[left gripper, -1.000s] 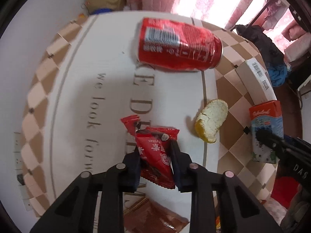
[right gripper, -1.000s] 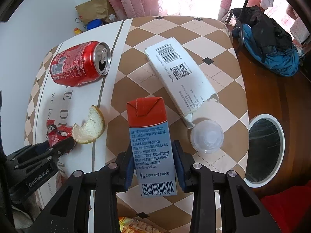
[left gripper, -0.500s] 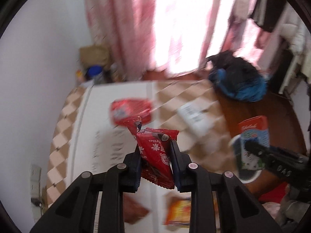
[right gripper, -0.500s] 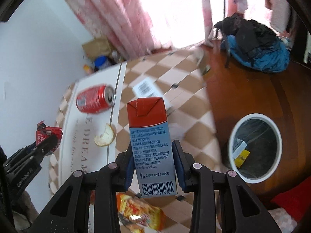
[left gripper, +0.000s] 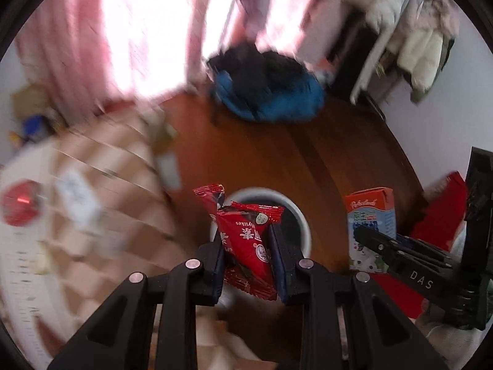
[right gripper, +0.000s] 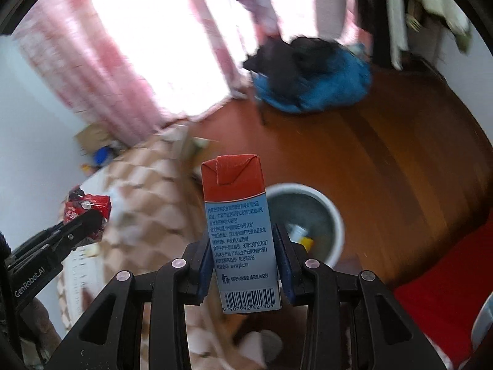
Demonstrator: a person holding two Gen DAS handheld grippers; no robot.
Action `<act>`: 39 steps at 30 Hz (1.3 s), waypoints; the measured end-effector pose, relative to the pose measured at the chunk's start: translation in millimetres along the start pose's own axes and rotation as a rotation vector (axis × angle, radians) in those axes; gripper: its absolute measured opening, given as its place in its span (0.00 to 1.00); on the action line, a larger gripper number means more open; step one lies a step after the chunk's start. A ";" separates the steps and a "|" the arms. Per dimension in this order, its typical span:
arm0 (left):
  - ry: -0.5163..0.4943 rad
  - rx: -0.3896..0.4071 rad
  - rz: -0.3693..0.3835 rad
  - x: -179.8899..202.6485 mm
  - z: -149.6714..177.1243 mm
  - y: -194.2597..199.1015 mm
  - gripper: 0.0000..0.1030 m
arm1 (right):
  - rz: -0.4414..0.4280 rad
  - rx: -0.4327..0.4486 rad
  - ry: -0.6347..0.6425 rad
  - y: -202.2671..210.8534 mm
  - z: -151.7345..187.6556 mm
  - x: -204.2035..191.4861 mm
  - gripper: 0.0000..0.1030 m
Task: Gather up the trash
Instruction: 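Carry the carton and wrapper to the bin and open both tools, then move both tools back over the table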
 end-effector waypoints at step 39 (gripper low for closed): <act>-0.033 -0.133 -0.283 4.4 20.9 -121.9 0.97 | 0.222 -0.268 -0.100 -154.5 43.8 128.4 1.00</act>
Point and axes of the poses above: each gripper's, at about its wrist camera, not at the fingertips, and y roughly against the way its jaws point, x to its right, z to its underside, the point moved 4 cm from there along -y, roughly the way its jaws point, and after that the axes turned 2 degrees about -x, right-handed, at the moved point
